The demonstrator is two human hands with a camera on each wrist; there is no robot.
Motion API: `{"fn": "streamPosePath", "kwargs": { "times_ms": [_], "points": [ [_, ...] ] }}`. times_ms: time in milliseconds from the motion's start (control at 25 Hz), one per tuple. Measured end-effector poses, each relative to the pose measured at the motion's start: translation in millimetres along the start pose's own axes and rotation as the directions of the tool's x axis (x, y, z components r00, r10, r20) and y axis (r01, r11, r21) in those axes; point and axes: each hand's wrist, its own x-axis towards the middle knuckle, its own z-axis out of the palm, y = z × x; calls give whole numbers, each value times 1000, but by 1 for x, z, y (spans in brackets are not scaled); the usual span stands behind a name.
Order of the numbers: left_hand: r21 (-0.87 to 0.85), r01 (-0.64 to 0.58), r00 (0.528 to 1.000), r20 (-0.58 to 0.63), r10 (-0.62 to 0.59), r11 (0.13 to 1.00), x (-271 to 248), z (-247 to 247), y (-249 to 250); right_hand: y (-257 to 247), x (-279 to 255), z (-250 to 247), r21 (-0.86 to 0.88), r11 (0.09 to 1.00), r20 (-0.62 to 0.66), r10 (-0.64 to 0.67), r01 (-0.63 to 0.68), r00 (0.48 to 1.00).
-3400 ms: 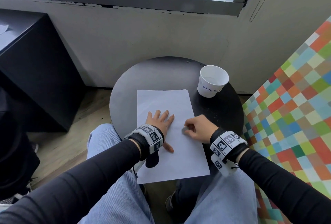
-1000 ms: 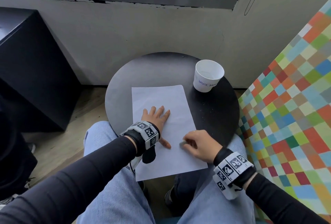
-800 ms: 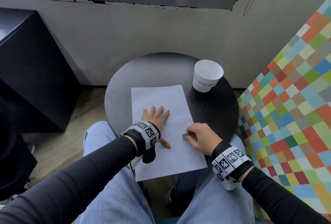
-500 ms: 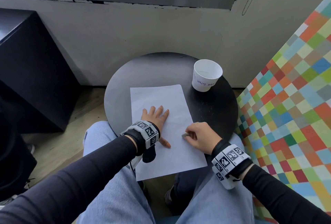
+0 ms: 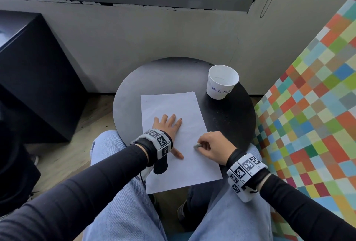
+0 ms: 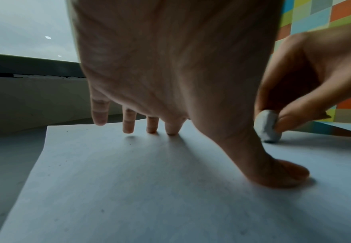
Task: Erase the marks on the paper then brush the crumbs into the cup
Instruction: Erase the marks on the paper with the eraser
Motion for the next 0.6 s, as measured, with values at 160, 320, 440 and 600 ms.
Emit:
{"fn": "streamPosePath", "kwargs": {
  "times_ms": [160, 320, 440, 600],
  "points": [
    [2, -1, 1000, 10, 1, 1000, 0, -1, 0, -10, 0, 1, -29, 997, 172, -71, 78, 982],
    [-47, -44, 999, -17, 44, 998, 1, -2, -20, 7, 5, -8, -70, 997, 59, 32, -28, 998],
    [-91, -33, 999, 16, 35, 995, -2, 0, -50, 21, 6, -15, -43, 994, 26, 100, -99, 995],
    [-93, -9, 1000, 12, 10, 996, -3, 7, -66, 26, 2, -18, -9, 991, 38, 137, -137, 990]
  ]
}}
